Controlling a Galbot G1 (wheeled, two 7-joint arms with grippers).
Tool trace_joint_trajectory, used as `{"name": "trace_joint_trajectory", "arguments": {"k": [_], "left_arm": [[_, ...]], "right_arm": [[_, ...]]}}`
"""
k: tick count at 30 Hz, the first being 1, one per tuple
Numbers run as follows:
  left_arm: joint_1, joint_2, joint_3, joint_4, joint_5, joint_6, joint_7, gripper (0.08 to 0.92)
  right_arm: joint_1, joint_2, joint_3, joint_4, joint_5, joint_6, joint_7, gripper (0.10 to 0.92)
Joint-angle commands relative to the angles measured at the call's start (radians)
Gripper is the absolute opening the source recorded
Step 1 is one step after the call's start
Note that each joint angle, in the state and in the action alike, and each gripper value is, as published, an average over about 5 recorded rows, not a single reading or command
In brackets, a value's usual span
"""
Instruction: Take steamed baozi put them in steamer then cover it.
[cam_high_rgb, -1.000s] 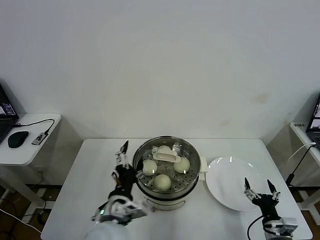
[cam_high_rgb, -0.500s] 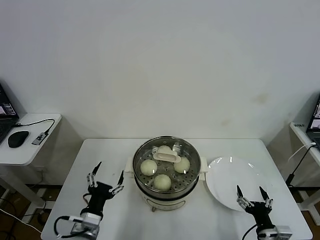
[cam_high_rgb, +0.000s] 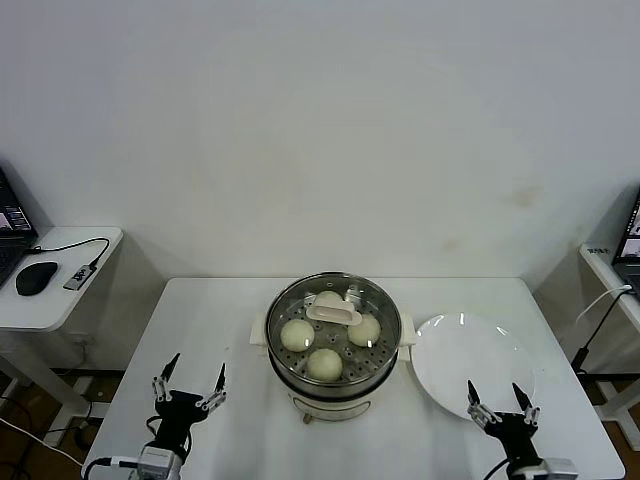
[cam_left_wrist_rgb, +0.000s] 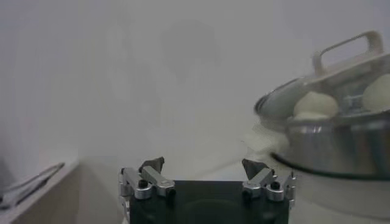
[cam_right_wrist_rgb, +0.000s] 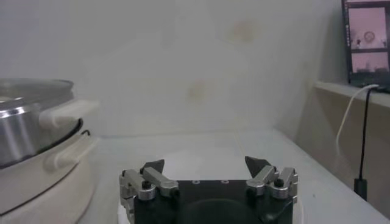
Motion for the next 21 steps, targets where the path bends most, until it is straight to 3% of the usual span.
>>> {"name": "trace_joint_trajectory", "arguments": {"k": [1, 21], "left_arm": [[0.024, -0.004, -0.015, 0.006, -0.043, -0.007, -0.023, 0.823], [0.025, -0.006, -0.019, 0.001, -0.044, 0.013, 0.000, 0.823]], "right_arm": [[-0.010, 0.016, 0.000, 0.002, -0.031, -0.002, 0.015, 0.823], [0.004, 0.005, -0.002, 0.003, -0.076, -0.002, -0.035, 0.823]]}}
